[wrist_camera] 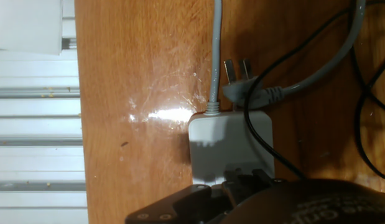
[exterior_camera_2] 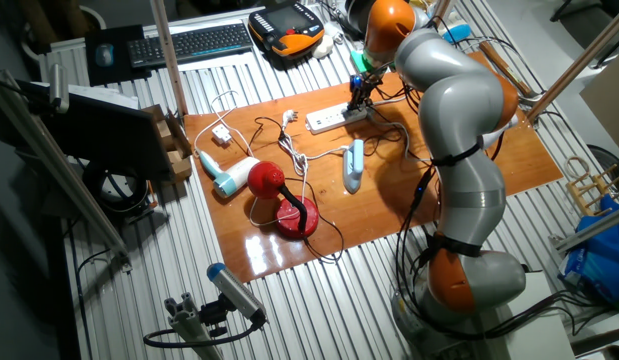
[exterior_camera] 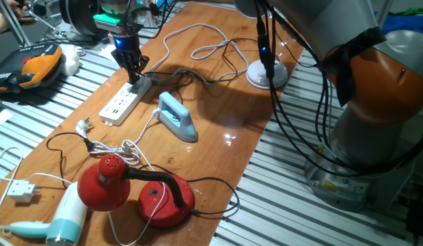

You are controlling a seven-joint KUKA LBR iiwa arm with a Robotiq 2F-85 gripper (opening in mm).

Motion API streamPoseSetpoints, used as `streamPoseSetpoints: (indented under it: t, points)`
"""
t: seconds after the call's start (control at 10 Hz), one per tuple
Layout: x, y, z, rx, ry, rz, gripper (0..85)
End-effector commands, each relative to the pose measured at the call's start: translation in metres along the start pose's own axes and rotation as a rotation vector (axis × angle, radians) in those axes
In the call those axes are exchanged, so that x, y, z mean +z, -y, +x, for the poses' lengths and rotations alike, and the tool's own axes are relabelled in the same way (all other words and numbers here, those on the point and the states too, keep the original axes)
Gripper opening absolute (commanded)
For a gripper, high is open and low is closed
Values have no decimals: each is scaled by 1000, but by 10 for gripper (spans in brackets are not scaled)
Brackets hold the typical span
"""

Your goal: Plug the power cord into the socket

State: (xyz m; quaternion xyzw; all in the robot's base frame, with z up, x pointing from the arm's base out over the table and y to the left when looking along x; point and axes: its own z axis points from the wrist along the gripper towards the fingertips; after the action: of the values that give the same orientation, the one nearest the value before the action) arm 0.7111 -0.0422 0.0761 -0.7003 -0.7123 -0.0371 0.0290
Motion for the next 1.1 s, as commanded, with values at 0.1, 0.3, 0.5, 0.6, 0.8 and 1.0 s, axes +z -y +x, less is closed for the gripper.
streamPoseSetpoints:
  t: [0.1, 0.3, 0.5, 0.6, 0.8, 1.0]
  points:
    - [0, 0, 0, 3, 0, 3, 0]
    - [0, 0, 0, 5, 0, 4, 0]
    - [1, 1, -1, 8, 0, 7, 0]
    - [1, 1, -1, 9, 0, 7, 0]
    - [1, 1, -1, 9, 0, 9, 0]
    - [1, 1, -1, 6, -2, 11, 0]
